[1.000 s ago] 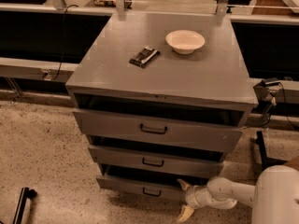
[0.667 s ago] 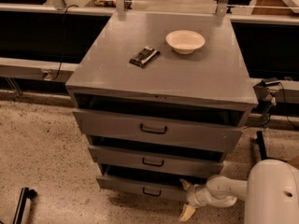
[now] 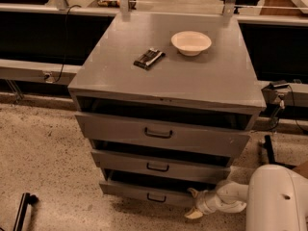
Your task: Open bottom drawer
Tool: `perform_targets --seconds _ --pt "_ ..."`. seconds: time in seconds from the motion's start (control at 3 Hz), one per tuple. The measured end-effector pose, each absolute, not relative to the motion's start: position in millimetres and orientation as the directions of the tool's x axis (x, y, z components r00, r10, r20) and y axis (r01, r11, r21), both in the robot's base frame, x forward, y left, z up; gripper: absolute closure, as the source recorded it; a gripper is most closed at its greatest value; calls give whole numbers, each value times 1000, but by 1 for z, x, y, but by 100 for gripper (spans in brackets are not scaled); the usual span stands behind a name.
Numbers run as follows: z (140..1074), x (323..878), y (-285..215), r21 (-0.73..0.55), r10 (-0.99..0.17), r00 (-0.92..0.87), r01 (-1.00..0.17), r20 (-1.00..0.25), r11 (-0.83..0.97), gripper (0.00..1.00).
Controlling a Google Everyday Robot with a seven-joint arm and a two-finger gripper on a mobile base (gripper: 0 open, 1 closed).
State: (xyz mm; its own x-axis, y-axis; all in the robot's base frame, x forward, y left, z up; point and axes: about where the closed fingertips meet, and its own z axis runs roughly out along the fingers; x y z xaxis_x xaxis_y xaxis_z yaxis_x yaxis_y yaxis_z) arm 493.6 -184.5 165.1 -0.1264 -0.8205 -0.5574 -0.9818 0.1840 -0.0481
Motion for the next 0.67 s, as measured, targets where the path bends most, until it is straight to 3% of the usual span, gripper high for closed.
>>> perform_targets --seconds 0.67 --pt "169 494 -184 -48 -821 -126 -982 -557 184 55"
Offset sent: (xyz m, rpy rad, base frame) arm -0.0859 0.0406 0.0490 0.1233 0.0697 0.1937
